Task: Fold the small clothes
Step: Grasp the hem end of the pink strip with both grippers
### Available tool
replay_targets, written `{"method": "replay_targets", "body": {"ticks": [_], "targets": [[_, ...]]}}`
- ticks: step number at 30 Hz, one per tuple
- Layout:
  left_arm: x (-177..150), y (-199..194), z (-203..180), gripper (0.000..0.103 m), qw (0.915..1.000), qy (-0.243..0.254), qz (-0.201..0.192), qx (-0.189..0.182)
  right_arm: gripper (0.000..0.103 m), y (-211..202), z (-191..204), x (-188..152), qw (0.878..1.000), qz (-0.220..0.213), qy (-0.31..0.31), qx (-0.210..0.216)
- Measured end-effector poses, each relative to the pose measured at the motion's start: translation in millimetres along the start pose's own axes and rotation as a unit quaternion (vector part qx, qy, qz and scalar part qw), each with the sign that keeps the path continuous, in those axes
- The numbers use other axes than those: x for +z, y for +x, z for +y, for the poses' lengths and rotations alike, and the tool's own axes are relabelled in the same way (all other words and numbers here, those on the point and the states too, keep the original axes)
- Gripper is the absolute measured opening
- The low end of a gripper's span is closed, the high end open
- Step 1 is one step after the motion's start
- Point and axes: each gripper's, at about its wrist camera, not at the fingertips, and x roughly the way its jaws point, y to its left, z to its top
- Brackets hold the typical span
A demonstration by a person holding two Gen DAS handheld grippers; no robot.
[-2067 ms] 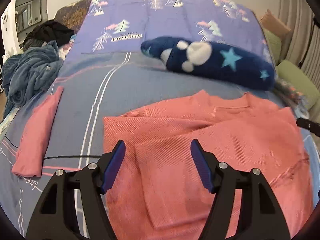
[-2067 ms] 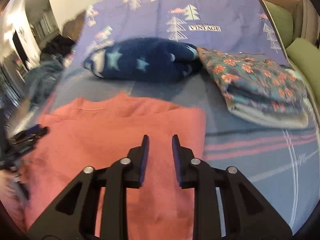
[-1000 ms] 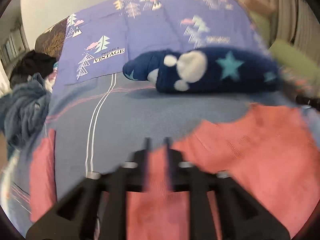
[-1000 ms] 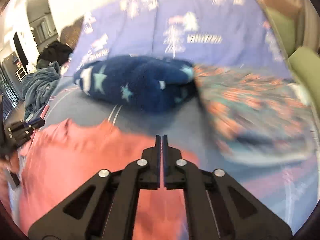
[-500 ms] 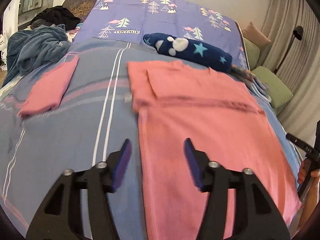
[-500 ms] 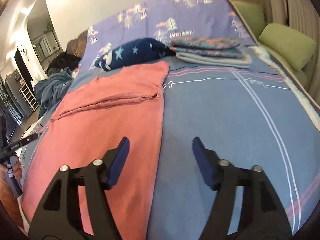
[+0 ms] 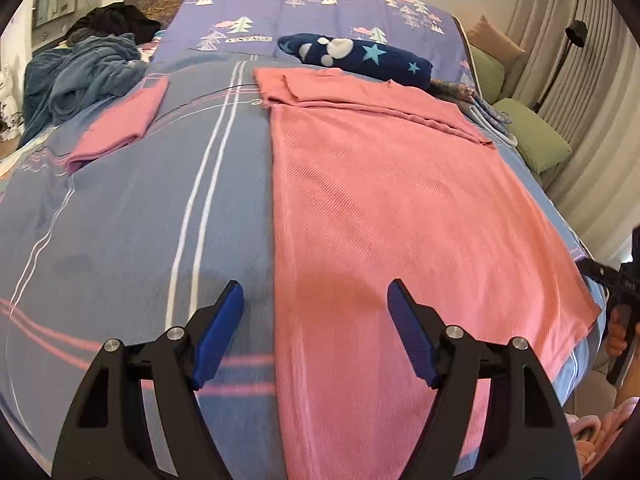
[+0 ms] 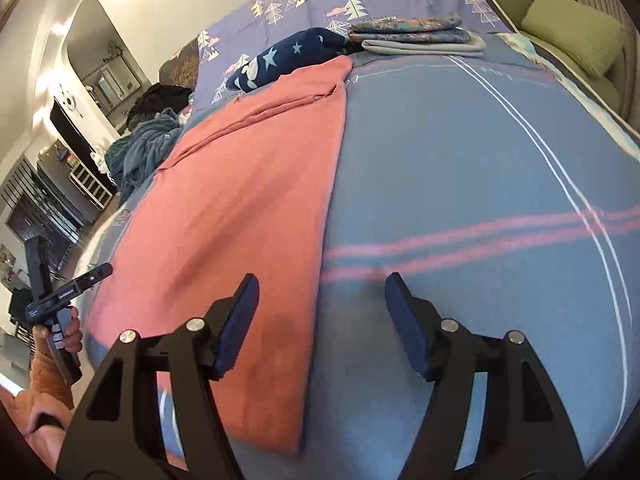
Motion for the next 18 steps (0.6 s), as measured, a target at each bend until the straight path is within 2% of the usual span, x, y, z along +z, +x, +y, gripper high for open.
{"method": "replay_targets", "body": {"ticks": [7,10,15,18], "targets": [[-16,-16,0,0.075,1.0000,-0.004,0.006,0.005,0.067,-25,2,-33,0.999,0.007,0.021,0.036],[-25,-23,2,0.085,0.9999,0.000,0.011,0.006,0.067,-33,5,-46,0.999,0.005,0.020,0.039],[-40,-37,8,0.086,0.9997,-0.004,0.023,-0.008,0.067,-36,10,-52,0.998,0.009,0.023,0.058],[-50,-45,15,0.086,0.9989,-0.023,0.024,-0.032,0.066,-36,13,-53,0.996,0.015,0.022,0.079]]}}
